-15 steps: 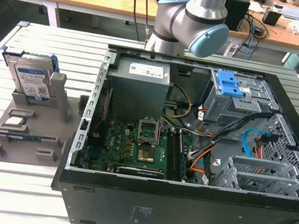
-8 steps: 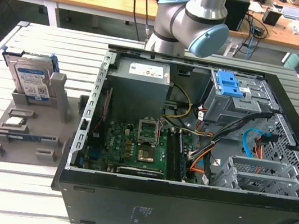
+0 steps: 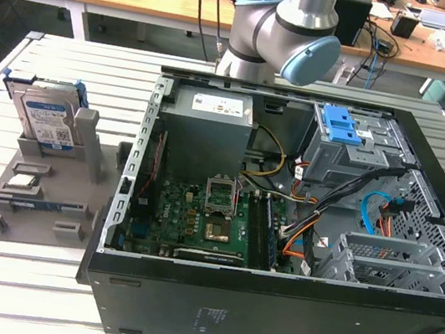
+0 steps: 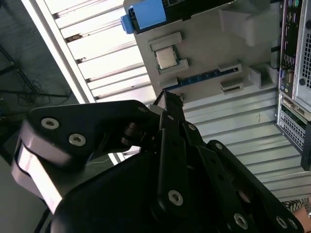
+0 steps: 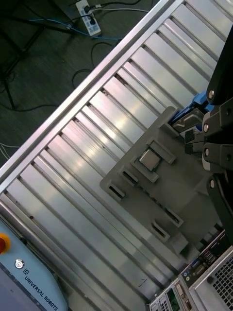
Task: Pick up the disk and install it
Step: 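Pick up the disk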
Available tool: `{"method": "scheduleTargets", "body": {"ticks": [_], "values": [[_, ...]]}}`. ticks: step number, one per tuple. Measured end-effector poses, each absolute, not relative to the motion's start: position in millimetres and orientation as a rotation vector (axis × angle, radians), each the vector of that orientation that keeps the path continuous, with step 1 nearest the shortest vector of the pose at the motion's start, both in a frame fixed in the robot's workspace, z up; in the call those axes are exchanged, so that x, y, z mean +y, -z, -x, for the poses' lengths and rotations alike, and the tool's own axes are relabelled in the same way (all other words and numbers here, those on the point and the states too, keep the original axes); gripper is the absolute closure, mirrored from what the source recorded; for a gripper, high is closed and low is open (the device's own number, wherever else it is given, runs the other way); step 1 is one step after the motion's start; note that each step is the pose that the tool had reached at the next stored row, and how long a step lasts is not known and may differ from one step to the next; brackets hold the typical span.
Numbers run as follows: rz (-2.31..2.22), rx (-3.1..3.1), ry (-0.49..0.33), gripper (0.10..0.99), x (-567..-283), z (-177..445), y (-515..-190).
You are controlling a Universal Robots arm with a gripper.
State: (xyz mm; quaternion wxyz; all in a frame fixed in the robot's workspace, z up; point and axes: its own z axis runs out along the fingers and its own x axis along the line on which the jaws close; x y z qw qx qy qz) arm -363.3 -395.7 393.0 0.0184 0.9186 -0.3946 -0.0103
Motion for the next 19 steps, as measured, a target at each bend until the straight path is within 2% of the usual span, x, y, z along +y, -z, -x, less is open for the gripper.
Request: {"method": "scheduleTargets", "body": {"ticks": [19], "values": [[-2.621, -1.67, 0.04, 0.98, -395.7, 363.3, -392.1]]}}
